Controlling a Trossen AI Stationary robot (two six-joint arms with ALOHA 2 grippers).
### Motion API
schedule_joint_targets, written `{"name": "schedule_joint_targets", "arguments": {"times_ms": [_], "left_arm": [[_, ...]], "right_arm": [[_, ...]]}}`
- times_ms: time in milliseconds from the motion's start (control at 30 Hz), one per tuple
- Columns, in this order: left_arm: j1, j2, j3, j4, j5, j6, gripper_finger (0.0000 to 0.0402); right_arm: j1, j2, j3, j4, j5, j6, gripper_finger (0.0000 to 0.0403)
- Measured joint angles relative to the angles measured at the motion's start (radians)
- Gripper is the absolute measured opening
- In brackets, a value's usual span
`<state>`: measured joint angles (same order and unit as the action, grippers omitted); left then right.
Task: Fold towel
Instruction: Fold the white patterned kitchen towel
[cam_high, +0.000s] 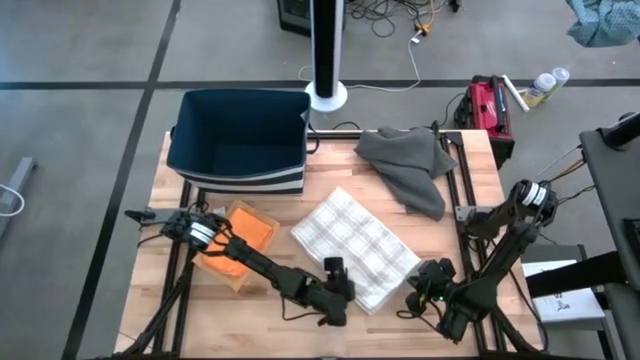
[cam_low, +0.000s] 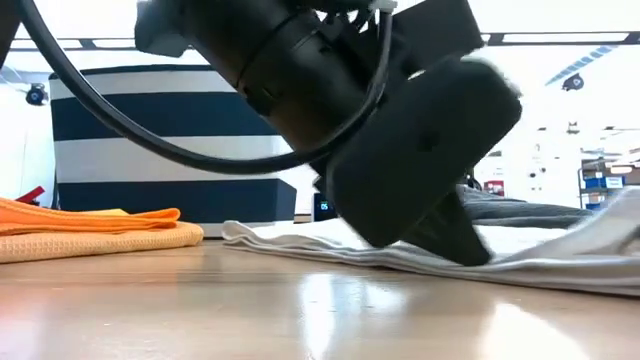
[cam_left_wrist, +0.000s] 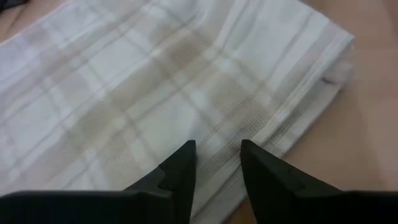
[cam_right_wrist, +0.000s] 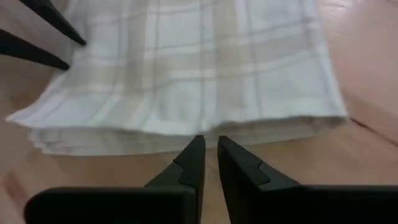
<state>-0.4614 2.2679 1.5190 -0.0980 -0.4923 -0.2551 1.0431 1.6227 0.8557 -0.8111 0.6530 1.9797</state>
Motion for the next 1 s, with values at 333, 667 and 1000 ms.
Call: {"name": "schedule_joint_targets", "arguments": {"times_ms": [333, 667, 1000], "left_arm": [[-0.025, -0.028, -0.002, -0.009, -0.032, -0.022, 0.0132], [-0.038, -0.009, -0.002, 0.354, 0.058, 0.073, 0.0120], [-0.008, 0.122, 0.006, 0.408, 0.102, 0.026, 0.0110]], "right_arm": [[-0.023, 0.026, 0.002, -0.020, 0.099, 0.043, 0.0035], [-0.042, 0.012, -0.022, -0.129, 0.081, 0.100, 0.0023], [-0.049, 0.058, -0.080, -0.080, -0.025, 0.132, 0.0024]]}}
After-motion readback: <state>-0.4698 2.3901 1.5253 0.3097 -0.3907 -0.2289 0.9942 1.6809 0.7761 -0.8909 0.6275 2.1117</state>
